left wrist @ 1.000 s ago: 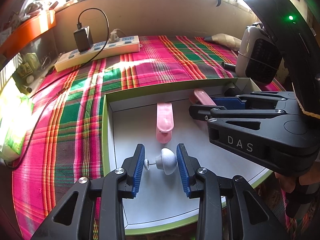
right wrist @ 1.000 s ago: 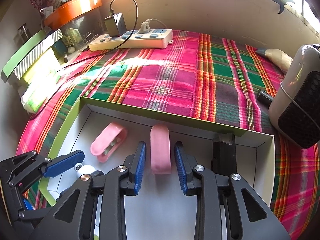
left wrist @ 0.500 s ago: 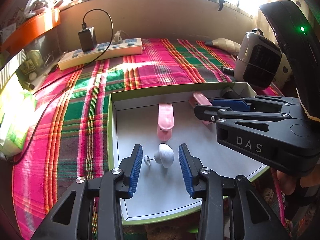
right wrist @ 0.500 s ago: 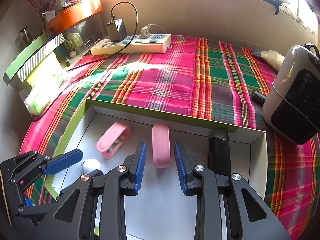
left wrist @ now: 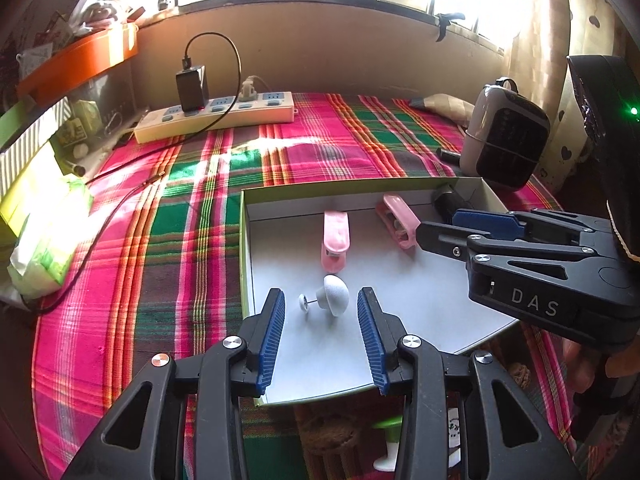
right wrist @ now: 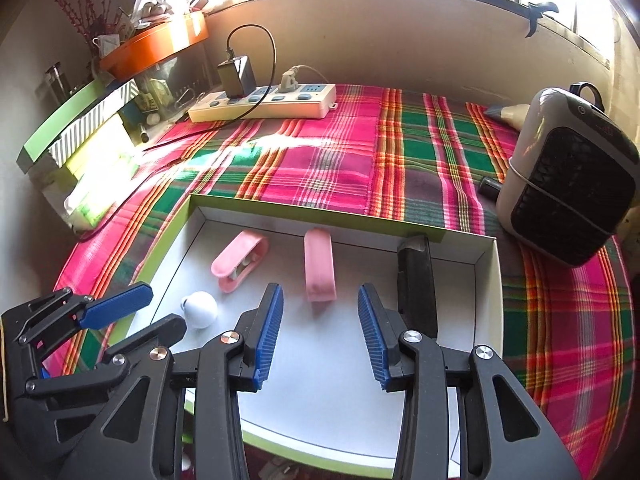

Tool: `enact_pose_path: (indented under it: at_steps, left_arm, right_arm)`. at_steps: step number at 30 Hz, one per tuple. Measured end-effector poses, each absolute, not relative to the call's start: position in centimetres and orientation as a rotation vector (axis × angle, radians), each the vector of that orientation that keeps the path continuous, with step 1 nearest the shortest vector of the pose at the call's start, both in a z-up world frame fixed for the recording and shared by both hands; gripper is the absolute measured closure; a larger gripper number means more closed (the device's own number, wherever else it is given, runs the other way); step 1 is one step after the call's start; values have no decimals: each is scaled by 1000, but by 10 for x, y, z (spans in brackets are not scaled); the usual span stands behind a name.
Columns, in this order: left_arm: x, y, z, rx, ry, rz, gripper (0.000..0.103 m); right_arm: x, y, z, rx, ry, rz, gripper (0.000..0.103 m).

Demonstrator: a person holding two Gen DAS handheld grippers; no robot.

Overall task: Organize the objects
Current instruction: 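Withdraw both open tools from the white box toward the remaining objects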

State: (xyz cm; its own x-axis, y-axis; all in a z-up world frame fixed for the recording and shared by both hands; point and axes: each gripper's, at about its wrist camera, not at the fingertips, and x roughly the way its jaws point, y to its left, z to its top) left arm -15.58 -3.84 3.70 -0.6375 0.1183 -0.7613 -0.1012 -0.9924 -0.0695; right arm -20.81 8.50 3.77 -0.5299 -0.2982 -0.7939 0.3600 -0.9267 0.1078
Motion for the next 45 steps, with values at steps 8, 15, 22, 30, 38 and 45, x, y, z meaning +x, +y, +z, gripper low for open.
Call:
enact_pose_path:
  at_steps: [8, 15, 22, 30, 38, 45]
  left_arm:
    - [-139, -47, 44, -1252, -82, 2767, 67]
    - [-124, -44, 50, -1220, -79, 2765, 67]
    - [-109, -47, 51, -1208, -96, 2769, 66]
    - [-94, -53, 47, -1212, -133, 2774, 66]
    - [-84, -57, 41, -1220, -157, 2763, 66]
    - [-83, -56, 32, -1246, -172, 2731, 65]
  right_arm:
    - [-189, 101, 42, 1237, 66, -2490, 63]
    - [-172, 111, 45, 1220, 51, -2509, 62]
    - [-151, 118, 51, 1184, 45, -2531, 62]
    - [-133, 129, 50, 1165, 31, -2561, 62]
    - [-118, 135, 46, 1165, 21, -2569, 62]
    - [-104, 137, 35, 1174, 50, -2562, 56]
